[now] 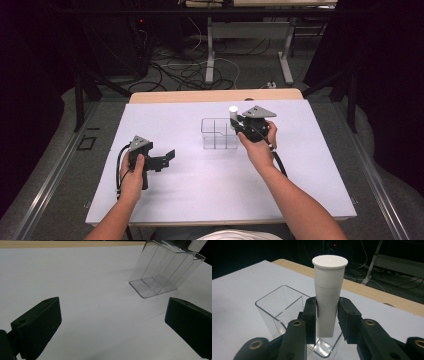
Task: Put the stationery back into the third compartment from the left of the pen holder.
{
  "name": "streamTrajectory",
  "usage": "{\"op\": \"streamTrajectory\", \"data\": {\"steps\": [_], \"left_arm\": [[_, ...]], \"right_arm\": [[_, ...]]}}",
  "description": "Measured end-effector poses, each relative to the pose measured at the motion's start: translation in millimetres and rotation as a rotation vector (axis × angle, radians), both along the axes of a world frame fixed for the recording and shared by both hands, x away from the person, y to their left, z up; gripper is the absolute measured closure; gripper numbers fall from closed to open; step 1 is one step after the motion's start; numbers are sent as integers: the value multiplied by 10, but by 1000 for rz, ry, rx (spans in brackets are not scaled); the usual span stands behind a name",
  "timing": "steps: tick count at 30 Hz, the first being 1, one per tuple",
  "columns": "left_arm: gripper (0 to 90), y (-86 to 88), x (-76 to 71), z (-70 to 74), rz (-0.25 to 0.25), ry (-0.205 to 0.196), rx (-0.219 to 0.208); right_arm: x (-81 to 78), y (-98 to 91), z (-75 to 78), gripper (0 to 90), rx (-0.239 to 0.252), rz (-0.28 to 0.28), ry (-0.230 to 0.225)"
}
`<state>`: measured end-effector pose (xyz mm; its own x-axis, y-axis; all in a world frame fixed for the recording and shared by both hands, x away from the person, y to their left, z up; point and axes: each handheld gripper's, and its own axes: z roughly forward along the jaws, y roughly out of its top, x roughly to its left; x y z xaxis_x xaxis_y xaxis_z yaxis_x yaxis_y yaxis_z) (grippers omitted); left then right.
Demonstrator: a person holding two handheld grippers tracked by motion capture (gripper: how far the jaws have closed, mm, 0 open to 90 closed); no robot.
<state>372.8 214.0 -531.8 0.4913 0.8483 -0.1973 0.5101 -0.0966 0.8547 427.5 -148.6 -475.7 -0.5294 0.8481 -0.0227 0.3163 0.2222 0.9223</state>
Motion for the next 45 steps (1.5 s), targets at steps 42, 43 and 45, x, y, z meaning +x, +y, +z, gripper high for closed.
{"op": "streamTrajectory", "data": {"steps": [42, 43, 45], "left_arm": [[6, -9, 2, -9, 5, 2, -10], [6, -9, 2, -8, 6, 2, -10], [6, -12, 2, -9, 6, 3, -10]], "right_arm": [[-26, -64, -234, 621, 14, 53, 127], [-35, -70, -229, 616, 23, 57, 128], [-62, -87, -205, 585, 27, 68, 106]]}}
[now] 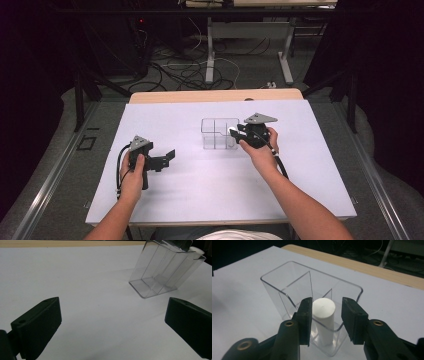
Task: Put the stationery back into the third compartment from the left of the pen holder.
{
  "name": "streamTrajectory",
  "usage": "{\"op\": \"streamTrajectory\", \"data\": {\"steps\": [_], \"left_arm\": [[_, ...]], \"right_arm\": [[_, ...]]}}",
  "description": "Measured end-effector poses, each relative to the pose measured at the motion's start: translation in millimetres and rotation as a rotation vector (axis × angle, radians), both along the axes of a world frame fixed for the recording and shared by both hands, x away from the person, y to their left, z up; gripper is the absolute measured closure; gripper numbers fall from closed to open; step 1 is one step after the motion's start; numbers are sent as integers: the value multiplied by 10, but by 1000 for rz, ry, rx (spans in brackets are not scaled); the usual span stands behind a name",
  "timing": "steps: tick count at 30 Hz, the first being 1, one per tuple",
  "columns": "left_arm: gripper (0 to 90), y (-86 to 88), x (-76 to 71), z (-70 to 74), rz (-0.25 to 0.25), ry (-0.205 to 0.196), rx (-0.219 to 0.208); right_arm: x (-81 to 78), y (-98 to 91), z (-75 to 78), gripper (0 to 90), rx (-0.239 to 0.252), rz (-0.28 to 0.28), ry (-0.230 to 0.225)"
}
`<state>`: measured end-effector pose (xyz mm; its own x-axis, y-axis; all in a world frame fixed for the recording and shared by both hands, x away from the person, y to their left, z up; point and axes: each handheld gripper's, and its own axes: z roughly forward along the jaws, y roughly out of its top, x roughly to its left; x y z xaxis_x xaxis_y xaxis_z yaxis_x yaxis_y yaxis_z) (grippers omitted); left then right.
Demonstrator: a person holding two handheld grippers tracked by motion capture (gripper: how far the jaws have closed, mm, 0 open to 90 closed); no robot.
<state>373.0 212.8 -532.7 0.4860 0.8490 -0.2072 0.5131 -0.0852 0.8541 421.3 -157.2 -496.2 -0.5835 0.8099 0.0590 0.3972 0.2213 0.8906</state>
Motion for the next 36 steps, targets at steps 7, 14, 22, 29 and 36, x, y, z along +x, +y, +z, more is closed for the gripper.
{"op": "streamTrajectory", "data": {"steps": [7, 14, 22, 29, 36], "left_arm": [[5, 3, 0, 3, -1, -1, 3], [6, 6, -1, 6, 0, -2, 2], [6, 8, -1, 4, 4, -2, 1], [5, 12, -3, 6, 7, 0, 2], [6, 33, 2, 5, 9, -1, 8]], "right_arm": [[-79, -55, 117, 486, -27, 53, -87], [-183, -149, 191, 418, -58, 79, -128], [-262, -350, 204, 195, -12, 52, -57], [-312, -524, 97, 0, -81, 29, -23], [-359, -761, 17, 0, -84, -29, -8]]}}
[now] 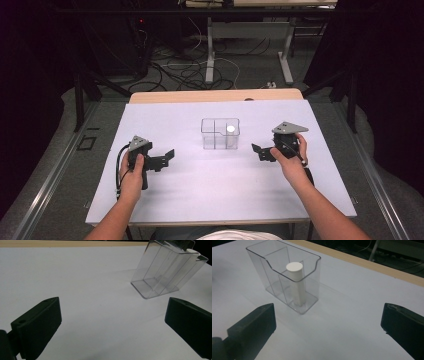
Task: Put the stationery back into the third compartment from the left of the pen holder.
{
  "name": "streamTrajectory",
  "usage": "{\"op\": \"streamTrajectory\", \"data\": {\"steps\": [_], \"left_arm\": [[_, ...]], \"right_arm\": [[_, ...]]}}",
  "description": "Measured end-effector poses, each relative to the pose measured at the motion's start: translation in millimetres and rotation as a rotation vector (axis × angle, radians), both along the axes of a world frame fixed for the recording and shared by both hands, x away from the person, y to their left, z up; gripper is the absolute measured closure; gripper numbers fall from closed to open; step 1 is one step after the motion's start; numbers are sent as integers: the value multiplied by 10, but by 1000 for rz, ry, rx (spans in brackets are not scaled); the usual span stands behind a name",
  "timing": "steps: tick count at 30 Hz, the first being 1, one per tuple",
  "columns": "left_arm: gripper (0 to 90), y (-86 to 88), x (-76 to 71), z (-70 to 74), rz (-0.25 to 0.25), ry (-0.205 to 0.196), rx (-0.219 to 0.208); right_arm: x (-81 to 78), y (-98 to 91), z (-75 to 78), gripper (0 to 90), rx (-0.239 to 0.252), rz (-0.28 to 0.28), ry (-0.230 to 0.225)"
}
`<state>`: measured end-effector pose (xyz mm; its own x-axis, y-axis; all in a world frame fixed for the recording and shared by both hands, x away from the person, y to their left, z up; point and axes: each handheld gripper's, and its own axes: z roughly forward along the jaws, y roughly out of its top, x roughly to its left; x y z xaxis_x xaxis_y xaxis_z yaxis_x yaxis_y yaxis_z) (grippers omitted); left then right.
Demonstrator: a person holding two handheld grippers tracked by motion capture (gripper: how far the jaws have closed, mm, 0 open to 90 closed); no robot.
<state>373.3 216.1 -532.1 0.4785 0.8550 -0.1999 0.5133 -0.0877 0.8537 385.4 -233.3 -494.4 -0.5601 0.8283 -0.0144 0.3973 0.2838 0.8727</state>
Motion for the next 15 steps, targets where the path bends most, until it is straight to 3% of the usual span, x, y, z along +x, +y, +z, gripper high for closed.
{"op": "streamTrajectory", "data": {"steps": [15], "left_arm": [[6, 32, 10, -1, 12, 5, -2]], "right_arm": [[9, -493, -269, 0, 32, -127, 47]]}}
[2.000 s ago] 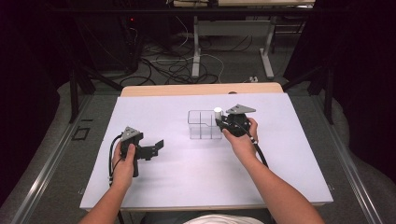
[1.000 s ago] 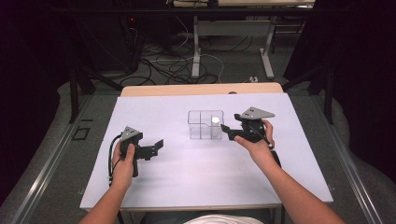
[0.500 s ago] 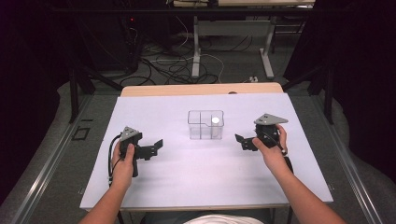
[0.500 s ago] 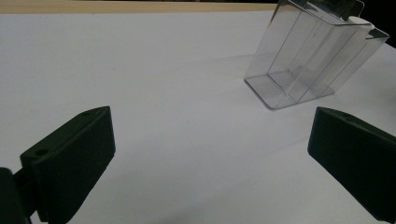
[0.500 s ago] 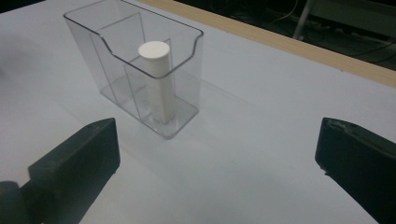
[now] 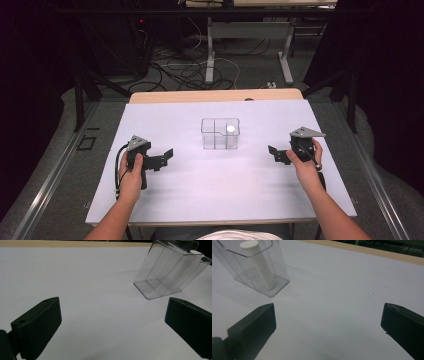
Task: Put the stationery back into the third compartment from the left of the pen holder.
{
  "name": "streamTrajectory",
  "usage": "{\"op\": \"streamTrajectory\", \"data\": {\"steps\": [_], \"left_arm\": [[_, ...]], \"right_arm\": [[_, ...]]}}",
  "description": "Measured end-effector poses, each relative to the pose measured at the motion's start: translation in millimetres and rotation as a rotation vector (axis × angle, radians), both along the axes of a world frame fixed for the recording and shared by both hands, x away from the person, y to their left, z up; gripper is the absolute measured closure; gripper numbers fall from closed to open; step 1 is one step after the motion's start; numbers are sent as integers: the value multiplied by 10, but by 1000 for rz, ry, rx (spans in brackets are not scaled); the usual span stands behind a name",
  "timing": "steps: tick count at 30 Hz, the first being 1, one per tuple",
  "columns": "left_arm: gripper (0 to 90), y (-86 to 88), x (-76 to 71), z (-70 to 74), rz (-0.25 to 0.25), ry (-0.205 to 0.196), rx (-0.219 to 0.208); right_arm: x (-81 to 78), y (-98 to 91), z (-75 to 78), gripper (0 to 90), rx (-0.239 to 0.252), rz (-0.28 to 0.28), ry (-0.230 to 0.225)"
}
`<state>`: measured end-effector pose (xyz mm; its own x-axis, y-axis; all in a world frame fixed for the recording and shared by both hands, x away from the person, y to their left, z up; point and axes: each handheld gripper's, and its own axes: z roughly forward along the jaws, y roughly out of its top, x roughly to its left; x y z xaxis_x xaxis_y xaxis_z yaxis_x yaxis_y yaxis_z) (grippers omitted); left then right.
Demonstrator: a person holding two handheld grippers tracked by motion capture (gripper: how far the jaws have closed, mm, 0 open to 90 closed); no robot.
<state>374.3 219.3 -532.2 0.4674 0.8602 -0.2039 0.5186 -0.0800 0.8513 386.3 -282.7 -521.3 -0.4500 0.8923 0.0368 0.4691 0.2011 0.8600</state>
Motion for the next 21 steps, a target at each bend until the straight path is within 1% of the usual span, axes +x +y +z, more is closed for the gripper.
{"op": "streamTrajectory", "data": {"steps": [3, 10, 11, 16, 19, 21], "left_arm": [[6, 4, 3, -1, 1, -2, 0], [6, 5, 1, 2, 8, 0, -8], [6, 10, 6, 1, 7, -5, -5], [6, 22, 10, -2, 10, 1, -6], [6, 22, 13, -5, 13, 2, -9], [6, 23, 14, -5, 11, 0, -5]], "right_arm": [[17, -71, -45, 0, 2, -19, 6], [33, -184, -141, 0, 13, -53, 38], [34, -197, -150, 0, 17, -61, 41], [32, -286, -191, 0, 35, -98, 55], [32, -314, -222, 0, 52, -108, 70], [34, -318, -231, 0, 53, -115, 72]]}}
